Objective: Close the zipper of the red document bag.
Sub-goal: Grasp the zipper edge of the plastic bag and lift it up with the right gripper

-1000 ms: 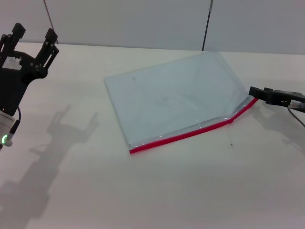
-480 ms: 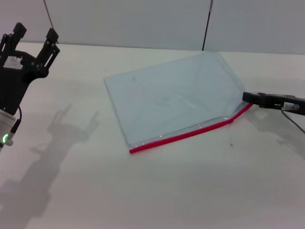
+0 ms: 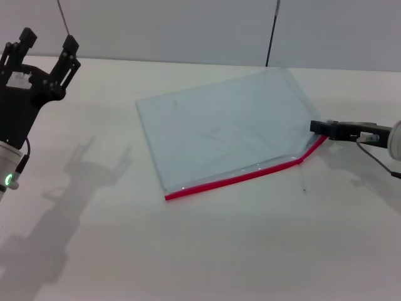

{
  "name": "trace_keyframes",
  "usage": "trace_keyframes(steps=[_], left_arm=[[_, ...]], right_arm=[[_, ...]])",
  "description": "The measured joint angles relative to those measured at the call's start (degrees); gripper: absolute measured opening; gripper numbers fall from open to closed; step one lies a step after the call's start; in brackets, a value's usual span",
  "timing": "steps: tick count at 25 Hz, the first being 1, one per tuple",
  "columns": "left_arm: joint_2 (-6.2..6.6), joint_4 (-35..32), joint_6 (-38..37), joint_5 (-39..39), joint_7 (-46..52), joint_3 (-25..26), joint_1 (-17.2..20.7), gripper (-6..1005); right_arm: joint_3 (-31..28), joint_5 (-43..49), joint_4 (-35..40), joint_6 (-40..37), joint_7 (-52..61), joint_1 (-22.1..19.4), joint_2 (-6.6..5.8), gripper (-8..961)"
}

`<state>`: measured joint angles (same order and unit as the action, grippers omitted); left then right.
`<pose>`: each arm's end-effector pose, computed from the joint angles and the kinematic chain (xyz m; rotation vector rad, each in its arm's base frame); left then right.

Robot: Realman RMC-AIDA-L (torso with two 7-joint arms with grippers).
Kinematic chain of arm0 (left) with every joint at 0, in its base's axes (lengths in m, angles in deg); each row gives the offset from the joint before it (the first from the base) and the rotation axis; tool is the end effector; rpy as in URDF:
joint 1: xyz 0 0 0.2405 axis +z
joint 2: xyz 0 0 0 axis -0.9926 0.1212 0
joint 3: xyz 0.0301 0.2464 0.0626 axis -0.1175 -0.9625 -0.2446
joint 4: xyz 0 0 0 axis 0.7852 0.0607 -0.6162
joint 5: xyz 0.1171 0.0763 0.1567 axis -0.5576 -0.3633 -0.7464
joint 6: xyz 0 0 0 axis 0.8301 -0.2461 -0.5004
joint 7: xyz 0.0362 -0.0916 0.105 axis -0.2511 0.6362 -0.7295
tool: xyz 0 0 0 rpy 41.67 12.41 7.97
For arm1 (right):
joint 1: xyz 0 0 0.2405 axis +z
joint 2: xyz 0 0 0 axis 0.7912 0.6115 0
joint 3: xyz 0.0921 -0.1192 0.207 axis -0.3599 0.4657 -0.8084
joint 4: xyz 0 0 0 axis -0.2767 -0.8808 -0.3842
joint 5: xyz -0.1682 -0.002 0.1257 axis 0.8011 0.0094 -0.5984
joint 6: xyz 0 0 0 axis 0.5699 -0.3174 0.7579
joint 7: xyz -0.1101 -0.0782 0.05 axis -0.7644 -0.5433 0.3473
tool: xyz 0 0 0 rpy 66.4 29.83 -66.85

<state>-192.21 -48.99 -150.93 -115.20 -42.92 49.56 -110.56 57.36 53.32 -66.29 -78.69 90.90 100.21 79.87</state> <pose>-0.3031 0.3229 0.0267 -1.5763 -0.3463 -1.0120 0.2896 0.4240 -0.0318 -2.1371 1.2307 0.3855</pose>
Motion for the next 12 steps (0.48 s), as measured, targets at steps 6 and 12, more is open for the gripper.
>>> trace_keyframes(steps=[6, 12], left_arm=[[0.00, 0.0, 0.0, 0.0, 0.0, 0.0, 0.0, 803], [0.00, 0.0, 0.0, 0.0, 0.0, 0.0, 0.1, 802]], right_arm=[[0.8, 0.0, -0.8, 1.6, 0.3, 0.7, 0.16, 310], [0.8, 0.0, -0.9, 1.0, 0.3, 0.5, 0.18, 228]])
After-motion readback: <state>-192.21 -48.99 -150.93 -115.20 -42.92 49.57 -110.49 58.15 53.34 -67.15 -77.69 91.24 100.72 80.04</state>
